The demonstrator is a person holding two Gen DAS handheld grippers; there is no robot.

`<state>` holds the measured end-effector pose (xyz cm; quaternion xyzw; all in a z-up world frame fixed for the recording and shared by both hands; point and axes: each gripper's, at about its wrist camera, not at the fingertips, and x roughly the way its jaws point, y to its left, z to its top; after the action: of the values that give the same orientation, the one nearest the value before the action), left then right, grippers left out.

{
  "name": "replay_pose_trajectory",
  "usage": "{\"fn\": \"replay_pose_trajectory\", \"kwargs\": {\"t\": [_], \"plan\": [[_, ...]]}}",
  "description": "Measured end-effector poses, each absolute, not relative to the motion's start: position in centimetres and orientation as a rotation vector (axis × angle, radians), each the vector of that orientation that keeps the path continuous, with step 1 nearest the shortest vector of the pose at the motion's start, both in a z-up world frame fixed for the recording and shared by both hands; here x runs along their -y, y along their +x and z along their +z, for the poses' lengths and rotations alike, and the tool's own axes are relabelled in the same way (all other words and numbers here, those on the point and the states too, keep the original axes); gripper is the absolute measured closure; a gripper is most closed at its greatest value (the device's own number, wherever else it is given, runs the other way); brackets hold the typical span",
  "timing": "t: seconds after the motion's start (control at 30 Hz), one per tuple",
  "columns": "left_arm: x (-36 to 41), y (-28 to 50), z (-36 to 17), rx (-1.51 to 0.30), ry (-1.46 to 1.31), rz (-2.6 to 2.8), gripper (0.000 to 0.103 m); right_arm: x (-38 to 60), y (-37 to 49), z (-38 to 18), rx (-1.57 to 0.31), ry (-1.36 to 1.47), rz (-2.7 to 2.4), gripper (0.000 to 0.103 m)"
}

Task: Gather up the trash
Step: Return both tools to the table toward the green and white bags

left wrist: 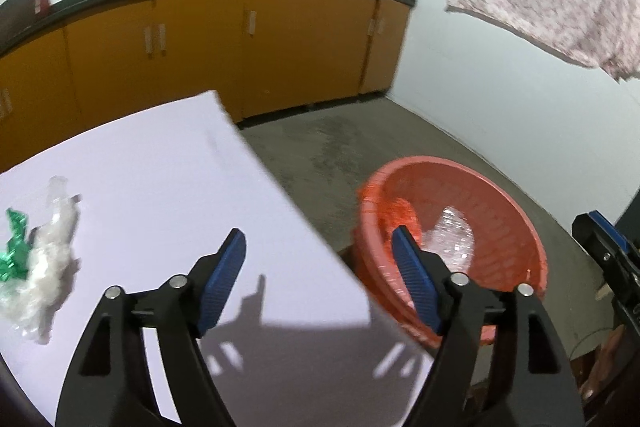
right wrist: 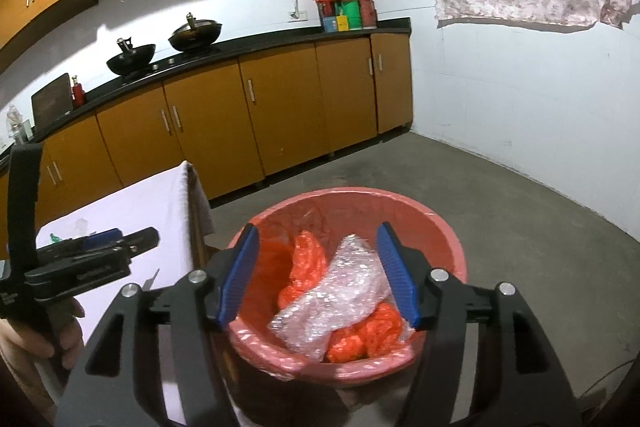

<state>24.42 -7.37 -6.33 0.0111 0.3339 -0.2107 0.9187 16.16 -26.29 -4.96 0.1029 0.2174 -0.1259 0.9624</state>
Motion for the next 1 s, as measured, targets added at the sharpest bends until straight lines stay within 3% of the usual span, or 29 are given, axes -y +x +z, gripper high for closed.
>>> {"fn": "replay_pose_trajectory", "kwargs": {"t": [0.33, 0.73, 1.0], "plan": [[-2.8, 22.6, -4.6, -0.577, 0.028, -0.156, 0.012, 21.5, 18.0, -4.6, -0.462, 0.216, -0.121, 0.030], [-20.2, 22.1, -6.4, -0.605, -0.106, 0.274, 0.011, 7.0, 22.9, -5.7, -0.566, 0.107, 0.186, 0.030], [-25.3, 22.2, -7.4, -0.621, -0.145, 0.378, 0.011, -1.3, 27.1, -7.4, -0.667, 0.114, 0.328, 0.033]]}}
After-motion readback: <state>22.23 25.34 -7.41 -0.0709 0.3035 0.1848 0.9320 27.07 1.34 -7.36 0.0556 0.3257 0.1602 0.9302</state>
